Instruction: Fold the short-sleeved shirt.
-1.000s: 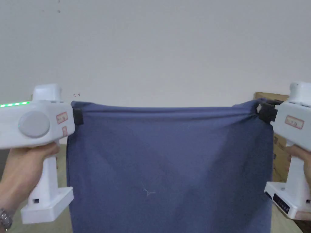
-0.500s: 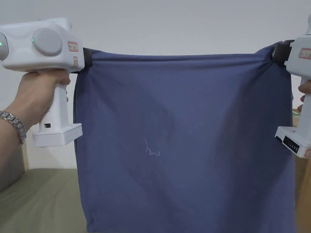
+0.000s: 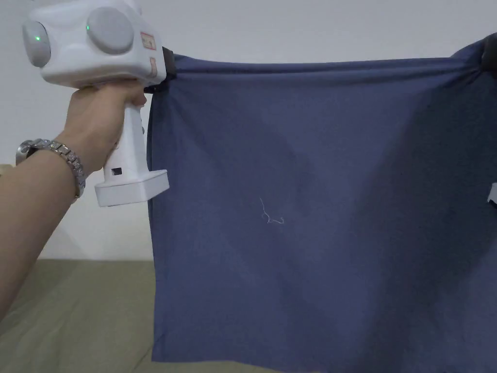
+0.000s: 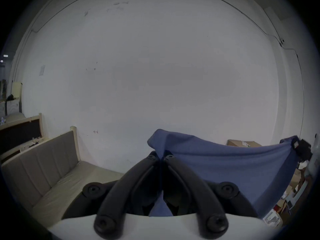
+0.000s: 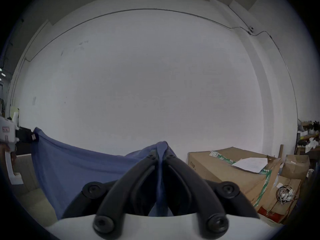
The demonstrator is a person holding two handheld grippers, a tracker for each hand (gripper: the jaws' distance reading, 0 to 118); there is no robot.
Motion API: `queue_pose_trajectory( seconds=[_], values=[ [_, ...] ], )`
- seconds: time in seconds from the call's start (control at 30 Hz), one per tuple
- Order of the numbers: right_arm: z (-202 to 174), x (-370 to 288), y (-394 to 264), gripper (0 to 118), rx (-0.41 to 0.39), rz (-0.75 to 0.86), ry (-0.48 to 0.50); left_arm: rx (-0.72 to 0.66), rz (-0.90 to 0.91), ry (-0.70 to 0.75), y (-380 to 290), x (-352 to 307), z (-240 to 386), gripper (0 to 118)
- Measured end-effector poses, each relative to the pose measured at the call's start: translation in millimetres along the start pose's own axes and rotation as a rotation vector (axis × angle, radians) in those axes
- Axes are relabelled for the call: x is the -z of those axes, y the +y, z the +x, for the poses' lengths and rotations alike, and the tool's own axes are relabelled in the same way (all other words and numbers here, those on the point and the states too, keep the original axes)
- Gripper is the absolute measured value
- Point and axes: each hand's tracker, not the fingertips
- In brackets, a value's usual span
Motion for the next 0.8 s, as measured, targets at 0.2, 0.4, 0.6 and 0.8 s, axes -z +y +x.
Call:
queue_pose_trajectory(
  seconds=[0.2, 0.4, 0.6, 0.8],
  values=[
    [6, 17, -43, 1, 0.008, -0.004, -0.025, 0.017, 0.041, 0.007, -28, 15, 4, 3],
    [5, -15, -92, 1, -0.007, -0.069, -0.033, 0.018, -0.041, 0.013, -87, 2, -8, 3],
    [3, -103, -157, 1, 0.059, -0.255, -0.019, 0.063, -0.21, 0.029, -169, -65, -35, 3],
    [-4, -224, -238, 1, 0.12, -0.471, -0.012, 0.133, -0.418, 0.023, -273, -171, -65, 3]
  ],
)
